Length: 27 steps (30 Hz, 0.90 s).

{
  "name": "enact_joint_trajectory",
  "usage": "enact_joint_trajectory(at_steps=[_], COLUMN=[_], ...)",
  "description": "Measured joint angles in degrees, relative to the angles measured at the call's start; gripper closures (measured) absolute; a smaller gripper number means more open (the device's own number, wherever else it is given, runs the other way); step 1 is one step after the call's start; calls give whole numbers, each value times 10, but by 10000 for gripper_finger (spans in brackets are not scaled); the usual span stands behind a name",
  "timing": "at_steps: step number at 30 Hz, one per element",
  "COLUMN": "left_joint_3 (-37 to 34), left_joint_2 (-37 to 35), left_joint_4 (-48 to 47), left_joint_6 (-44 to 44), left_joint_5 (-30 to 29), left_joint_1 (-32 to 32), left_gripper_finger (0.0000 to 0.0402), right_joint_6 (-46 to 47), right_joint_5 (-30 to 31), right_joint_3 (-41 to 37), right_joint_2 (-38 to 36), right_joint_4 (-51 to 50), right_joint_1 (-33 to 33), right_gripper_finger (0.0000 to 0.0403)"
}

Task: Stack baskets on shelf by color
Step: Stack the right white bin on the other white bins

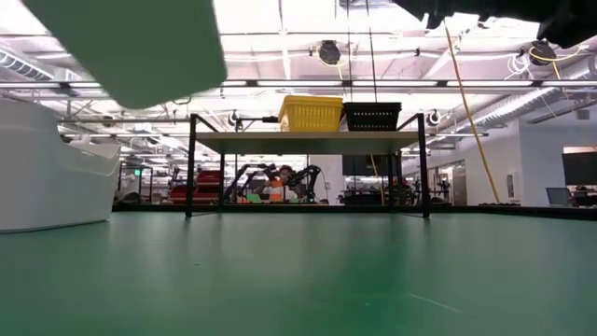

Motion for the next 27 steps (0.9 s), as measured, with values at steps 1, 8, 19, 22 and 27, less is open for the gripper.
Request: enact_joint_trajectory(at_steps=[1,8,19,22,27], left_joint_3=[-3,-78,-92,-92,-92], left_joint_2=[-1,19,-31,-58,-101], left_joint_4=[0,-2,-2,-2,-1], left_joint_6=[9,83,161,161,91], left_joint_5=[-7,-15,-76,-90,-38], left_joint_1=[3,38,86,93,82], left_gripper_finger=[388,390,385,392,390], right_joint_6=[0,1,-2,-3,-6], right_joint_5=[0,-29,-29,-29,-29], right_joint_3=[0,0,0,0,0], right_joint_2=[0,0,0,0,0], right_joint_4=[0,0,1,-2,-24], right_joint_1=[0,0,0,0,0], right_gripper_finger=[145,145,145,145,145])
